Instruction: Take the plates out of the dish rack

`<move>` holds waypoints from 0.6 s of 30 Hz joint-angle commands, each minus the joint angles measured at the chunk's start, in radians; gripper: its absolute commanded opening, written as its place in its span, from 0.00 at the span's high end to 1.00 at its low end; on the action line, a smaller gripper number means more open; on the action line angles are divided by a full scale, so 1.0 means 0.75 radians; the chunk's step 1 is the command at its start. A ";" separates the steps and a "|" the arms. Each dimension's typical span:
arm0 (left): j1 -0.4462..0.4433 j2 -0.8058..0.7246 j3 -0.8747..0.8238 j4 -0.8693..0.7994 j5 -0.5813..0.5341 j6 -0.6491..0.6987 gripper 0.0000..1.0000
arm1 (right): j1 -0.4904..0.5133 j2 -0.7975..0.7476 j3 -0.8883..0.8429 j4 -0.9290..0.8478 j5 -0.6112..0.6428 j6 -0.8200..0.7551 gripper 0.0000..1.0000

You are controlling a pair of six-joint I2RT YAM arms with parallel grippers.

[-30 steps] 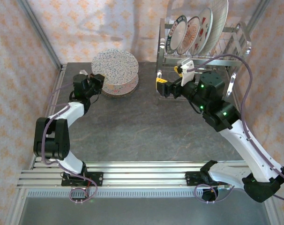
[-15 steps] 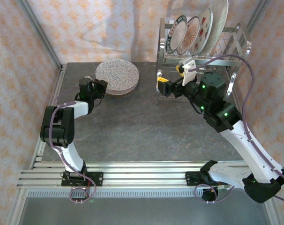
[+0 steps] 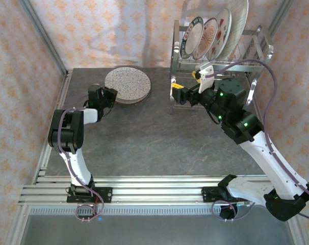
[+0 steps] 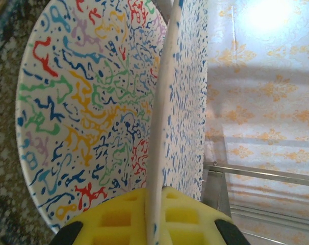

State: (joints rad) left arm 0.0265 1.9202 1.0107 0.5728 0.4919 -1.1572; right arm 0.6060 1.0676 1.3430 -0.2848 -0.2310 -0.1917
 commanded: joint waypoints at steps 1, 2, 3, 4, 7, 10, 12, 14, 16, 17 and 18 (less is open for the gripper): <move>0.014 0.042 0.071 0.081 0.025 0.042 1.00 | 0.006 -0.018 0.042 0.000 0.026 0.021 0.08; 0.017 0.048 0.075 0.077 0.026 0.045 1.00 | 0.006 -0.016 0.043 0.001 0.029 0.021 0.08; 0.016 0.052 0.081 0.073 0.029 0.046 1.00 | 0.007 -0.015 0.044 -0.001 0.028 0.022 0.08; 0.018 0.060 0.089 0.069 0.033 0.045 1.00 | 0.006 -0.013 0.048 -0.002 0.028 0.024 0.08; 0.020 0.081 0.112 0.057 0.042 0.052 1.00 | 0.007 -0.012 0.046 -0.004 0.032 0.026 0.08; 0.022 0.098 0.129 0.049 0.044 0.056 1.00 | 0.006 -0.012 0.050 -0.011 0.032 0.034 0.09; 0.024 0.106 0.139 0.045 0.046 0.058 1.00 | 0.006 -0.015 0.050 -0.018 0.035 0.038 0.08; 0.024 0.114 0.146 0.043 0.049 0.058 1.00 | 0.006 -0.019 0.047 -0.021 0.038 0.041 0.08; 0.026 0.123 0.150 0.036 0.052 0.060 1.00 | 0.006 -0.020 0.050 -0.028 0.044 0.045 0.08; 0.026 0.125 0.152 0.037 0.052 0.060 1.00 | 0.006 -0.022 0.050 -0.027 0.044 0.045 0.08; 0.026 0.128 0.151 0.034 0.053 0.061 1.00 | 0.006 -0.023 0.051 -0.030 0.044 0.045 0.08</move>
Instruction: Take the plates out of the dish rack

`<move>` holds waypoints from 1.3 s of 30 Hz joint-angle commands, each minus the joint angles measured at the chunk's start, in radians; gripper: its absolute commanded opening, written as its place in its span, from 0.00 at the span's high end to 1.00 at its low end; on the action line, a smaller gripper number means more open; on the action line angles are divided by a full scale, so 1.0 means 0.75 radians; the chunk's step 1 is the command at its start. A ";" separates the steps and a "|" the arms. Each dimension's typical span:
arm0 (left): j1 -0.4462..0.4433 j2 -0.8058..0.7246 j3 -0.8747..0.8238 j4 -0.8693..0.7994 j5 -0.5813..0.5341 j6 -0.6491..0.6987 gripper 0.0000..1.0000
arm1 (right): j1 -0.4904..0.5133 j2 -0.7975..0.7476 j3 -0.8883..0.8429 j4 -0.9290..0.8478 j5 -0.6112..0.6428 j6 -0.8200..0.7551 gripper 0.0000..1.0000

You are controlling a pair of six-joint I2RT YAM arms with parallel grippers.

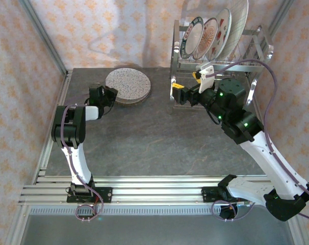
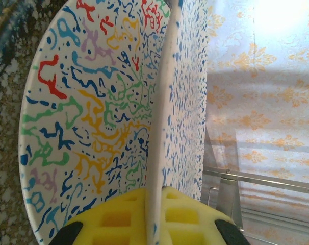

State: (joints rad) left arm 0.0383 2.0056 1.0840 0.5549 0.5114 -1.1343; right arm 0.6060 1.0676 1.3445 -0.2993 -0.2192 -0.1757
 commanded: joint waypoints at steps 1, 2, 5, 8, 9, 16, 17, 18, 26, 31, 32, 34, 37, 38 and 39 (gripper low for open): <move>0.010 0.017 0.055 0.056 0.028 0.032 1.00 | 0.007 -0.022 0.050 -0.013 0.030 0.024 0.08; 0.010 0.019 0.054 0.056 0.029 0.032 1.00 | 0.006 -0.022 0.054 -0.014 0.030 0.026 0.08; 0.010 0.025 0.057 0.051 0.034 0.032 1.00 | 0.006 -0.022 0.054 -0.017 0.031 0.025 0.08; 0.013 0.030 0.058 0.045 0.035 0.038 1.00 | 0.006 -0.022 0.056 -0.017 0.029 0.030 0.08; 0.012 0.033 0.060 0.042 0.038 0.038 1.00 | 0.006 -0.020 0.056 -0.016 0.030 0.033 0.08; 0.014 0.031 0.063 0.001 0.044 0.054 0.87 | 0.006 -0.023 0.056 -0.020 0.030 0.042 0.08; 0.015 0.028 0.064 -0.003 0.044 0.054 0.84 | 0.008 -0.022 0.056 -0.021 0.029 0.043 0.08; 0.014 0.024 0.064 -0.013 0.047 0.059 0.80 | 0.006 -0.022 0.056 -0.020 0.028 0.046 0.08; 0.021 0.000 0.100 -0.114 0.071 0.097 0.67 | 0.007 -0.029 0.054 -0.023 0.030 0.056 0.08; 0.025 -0.012 0.137 -0.232 0.077 0.136 0.62 | 0.007 -0.033 0.058 -0.023 0.028 0.070 0.08; 0.026 -0.013 0.143 -0.256 0.072 0.142 0.61 | 0.006 -0.033 0.058 -0.021 0.028 0.073 0.08; 0.028 -0.015 0.161 -0.310 0.069 0.155 0.60 | 0.006 -0.032 0.062 -0.022 0.026 0.079 0.08; 0.029 -0.019 0.194 -0.396 0.059 0.180 0.59 | 0.006 -0.031 0.066 -0.023 0.024 0.087 0.08; 0.029 -0.020 0.213 -0.447 0.056 0.195 0.58 | 0.006 -0.031 0.066 -0.023 0.024 0.088 0.08; 0.030 -0.020 0.231 -0.490 0.052 0.209 0.58 | 0.006 -0.032 0.066 -0.023 0.024 0.090 0.08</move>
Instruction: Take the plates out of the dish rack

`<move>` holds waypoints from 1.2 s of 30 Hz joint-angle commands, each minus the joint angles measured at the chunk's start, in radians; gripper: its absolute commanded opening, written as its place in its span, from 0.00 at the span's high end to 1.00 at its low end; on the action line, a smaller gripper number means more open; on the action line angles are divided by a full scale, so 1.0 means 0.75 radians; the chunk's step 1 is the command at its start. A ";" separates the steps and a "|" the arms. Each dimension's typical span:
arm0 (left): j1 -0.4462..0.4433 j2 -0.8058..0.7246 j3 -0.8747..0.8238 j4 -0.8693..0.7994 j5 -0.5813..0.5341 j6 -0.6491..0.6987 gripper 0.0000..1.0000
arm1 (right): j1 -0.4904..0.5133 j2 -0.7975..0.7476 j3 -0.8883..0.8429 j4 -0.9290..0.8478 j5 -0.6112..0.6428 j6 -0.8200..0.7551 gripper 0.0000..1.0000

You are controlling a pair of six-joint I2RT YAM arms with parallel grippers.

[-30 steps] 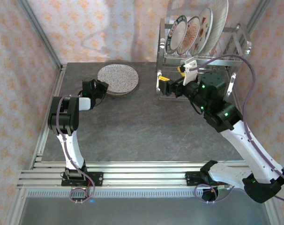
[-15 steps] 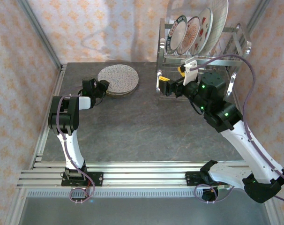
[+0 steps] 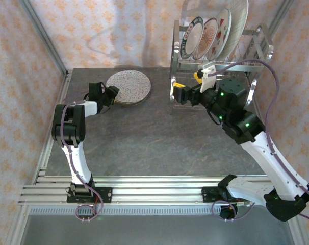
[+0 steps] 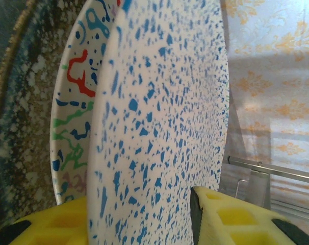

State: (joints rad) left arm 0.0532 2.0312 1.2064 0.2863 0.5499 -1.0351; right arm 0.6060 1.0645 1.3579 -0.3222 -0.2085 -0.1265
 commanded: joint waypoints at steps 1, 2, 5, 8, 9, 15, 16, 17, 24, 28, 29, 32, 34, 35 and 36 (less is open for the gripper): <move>0.011 -0.054 0.080 -0.166 -0.001 0.085 0.58 | 0.007 -0.027 0.050 0.008 0.010 0.025 0.08; 0.009 -0.054 0.091 -0.197 -0.004 0.098 0.58 | 0.007 -0.026 0.050 0.008 0.009 0.026 0.08; 0.010 -0.056 0.119 -0.286 -0.019 0.123 0.57 | 0.006 -0.026 0.051 0.008 0.010 0.028 0.08; 0.009 -0.050 0.143 -0.339 -0.022 0.132 0.56 | 0.007 -0.026 0.053 0.008 0.008 0.028 0.08; 0.009 -0.049 0.153 -0.358 -0.025 0.136 0.56 | 0.006 -0.024 0.052 0.007 0.010 0.029 0.08; 0.010 -0.045 0.184 -0.430 -0.041 0.154 0.56 | 0.006 -0.023 0.060 0.008 0.025 0.025 0.08; 0.010 -0.047 0.189 -0.446 -0.049 0.158 0.56 | 0.007 -0.023 0.062 0.008 0.034 0.025 0.08; 0.010 -0.050 0.195 -0.456 -0.054 0.163 0.56 | 0.006 -0.024 0.063 0.006 0.050 0.028 0.08; 0.011 -0.075 0.228 -0.542 -0.103 0.183 0.54 | 0.006 -0.028 0.078 -0.003 0.172 0.048 0.09; 0.009 -0.084 0.255 -0.586 -0.109 0.195 0.53 | 0.006 -0.024 0.097 -0.023 0.217 0.056 0.10; 0.009 -0.089 0.263 -0.599 -0.113 0.200 0.53 | 0.007 -0.023 0.111 -0.036 0.252 0.067 0.11; 0.010 -0.126 0.278 -0.649 -0.146 0.206 0.52 | 0.006 -0.015 0.164 -0.092 0.406 0.102 0.11; 0.007 -0.155 0.289 -0.689 -0.166 0.205 0.49 | 0.006 0.002 0.231 -0.163 0.585 0.137 0.12; 0.000 -0.212 0.293 -0.708 -0.177 0.199 0.48 | 0.006 0.017 0.282 -0.215 0.708 0.164 0.13; -0.011 -0.246 0.302 -0.731 -0.191 0.196 0.48 | 0.005 0.039 0.340 -0.283 0.837 0.191 0.13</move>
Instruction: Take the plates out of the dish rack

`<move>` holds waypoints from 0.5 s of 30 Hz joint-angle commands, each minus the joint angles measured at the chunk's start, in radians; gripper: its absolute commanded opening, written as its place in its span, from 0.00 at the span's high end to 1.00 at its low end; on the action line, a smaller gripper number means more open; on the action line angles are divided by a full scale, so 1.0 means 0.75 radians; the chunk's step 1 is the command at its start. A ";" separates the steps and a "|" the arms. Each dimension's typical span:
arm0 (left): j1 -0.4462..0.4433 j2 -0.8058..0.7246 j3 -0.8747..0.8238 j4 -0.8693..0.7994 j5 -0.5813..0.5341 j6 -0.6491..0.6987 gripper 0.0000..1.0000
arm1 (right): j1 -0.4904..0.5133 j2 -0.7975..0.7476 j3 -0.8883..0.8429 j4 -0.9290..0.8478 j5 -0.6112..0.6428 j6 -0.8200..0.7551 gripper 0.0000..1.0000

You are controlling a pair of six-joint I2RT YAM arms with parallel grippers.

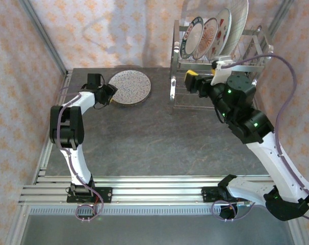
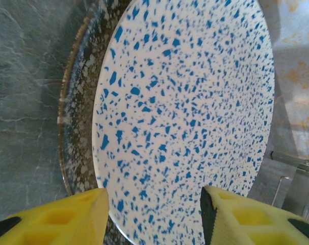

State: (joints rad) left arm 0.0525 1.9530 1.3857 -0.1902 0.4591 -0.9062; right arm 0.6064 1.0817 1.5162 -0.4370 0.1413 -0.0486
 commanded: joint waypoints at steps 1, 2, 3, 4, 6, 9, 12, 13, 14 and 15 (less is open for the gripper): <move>-0.022 -0.175 0.072 -0.115 -0.078 0.025 0.47 | 0.002 0.043 0.186 -0.195 0.480 0.111 0.14; -0.042 -0.219 0.085 -0.139 -0.097 0.029 0.46 | -0.010 0.071 0.248 -0.268 0.587 0.140 0.15; -0.065 -0.267 0.103 -0.170 -0.119 0.037 0.45 | -0.031 0.101 0.308 -0.343 0.650 0.170 0.15; -0.092 -0.310 0.120 -0.197 -0.143 0.040 0.45 | -0.062 0.121 0.351 -0.390 0.675 0.189 0.15; -0.166 -0.412 0.163 -0.247 -0.202 0.047 0.44 | -0.157 0.166 0.422 -0.443 0.640 0.230 0.15; -0.307 -0.552 0.219 -0.260 -0.292 0.048 0.41 | -0.298 0.220 0.509 -0.448 0.473 0.244 0.16; -0.479 -0.669 0.243 -0.208 -0.374 0.070 0.39 | -0.448 0.351 0.686 -0.517 0.281 0.263 0.16; -0.538 -0.703 0.239 -0.173 -0.401 0.088 0.38 | -0.497 0.398 0.743 -0.527 0.189 0.258 0.16; -0.605 -0.743 0.230 -0.141 -0.430 0.112 0.36 | -0.549 0.440 0.793 -0.522 0.080 0.251 0.16; -0.671 -0.773 0.216 -0.103 -0.450 0.133 0.34 | -0.584 0.477 0.834 -0.519 0.006 0.246 0.16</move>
State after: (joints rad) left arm -0.3691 1.4197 1.5547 -0.3065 0.2272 -0.8627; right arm 0.2260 1.3823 2.0666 -0.7742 0.3416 0.1204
